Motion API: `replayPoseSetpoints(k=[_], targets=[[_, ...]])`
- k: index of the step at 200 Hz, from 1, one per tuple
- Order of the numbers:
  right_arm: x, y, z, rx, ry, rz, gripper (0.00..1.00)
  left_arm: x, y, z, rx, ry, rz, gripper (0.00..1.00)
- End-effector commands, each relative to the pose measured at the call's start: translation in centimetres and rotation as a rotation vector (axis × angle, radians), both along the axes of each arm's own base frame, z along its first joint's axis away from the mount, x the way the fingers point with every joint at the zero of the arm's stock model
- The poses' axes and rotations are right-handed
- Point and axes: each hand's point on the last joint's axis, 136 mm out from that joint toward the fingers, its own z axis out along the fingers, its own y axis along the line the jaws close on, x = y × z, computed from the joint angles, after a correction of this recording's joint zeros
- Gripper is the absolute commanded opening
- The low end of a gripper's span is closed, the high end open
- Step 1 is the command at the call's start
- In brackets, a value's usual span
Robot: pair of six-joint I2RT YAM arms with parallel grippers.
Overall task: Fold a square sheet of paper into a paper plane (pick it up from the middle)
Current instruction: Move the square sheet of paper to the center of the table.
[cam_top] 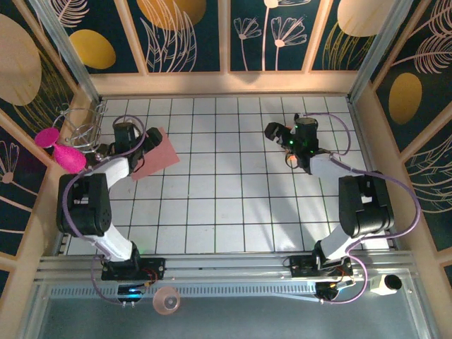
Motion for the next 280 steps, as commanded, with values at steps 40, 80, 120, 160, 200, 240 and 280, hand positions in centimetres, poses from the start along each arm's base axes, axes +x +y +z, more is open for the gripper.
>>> replayPoseSetpoints(k=[40,80,120,160,200,240,280], targets=[[0.4,1.2,-0.5,0.023,0.033,0.019,0.94,-0.5,0.9,-5.7,0.049,0.259,0.052,0.76],[0.6,1.4,-1.0,0.026,0.050,0.018,0.94,-0.9,0.0,-7.1,0.042,0.307,0.017,0.72],[0.7,1.3,-1.7,0.033,0.079,0.005,0.94,-2.3,-3.4,-8.2,-0.005,0.328,-0.050,0.63],[0.6,1.5,-2.0,0.054,0.107,0.003,0.92,-5.1,-9.0,-8.7,-0.075,0.337,-0.148,0.57],[0.1,1.6,-2.4,0.071,0.135,-0.001,0.90,-8.1,-16.0,-9.4,-0.092,0.380,-0.293,0.55],[-1.3,1.2,-2.4,0.072,0.155,-0.011,0.87,-11.2,-22.7,-10.1,-0.085,0.414,-0.425,0.52],[-3.2,0.9,-2.3,0.081,0.172,-0.006,0.82,-11.8,-26.3,-7.7,-0.097,0.369,-0.498,0.53]])
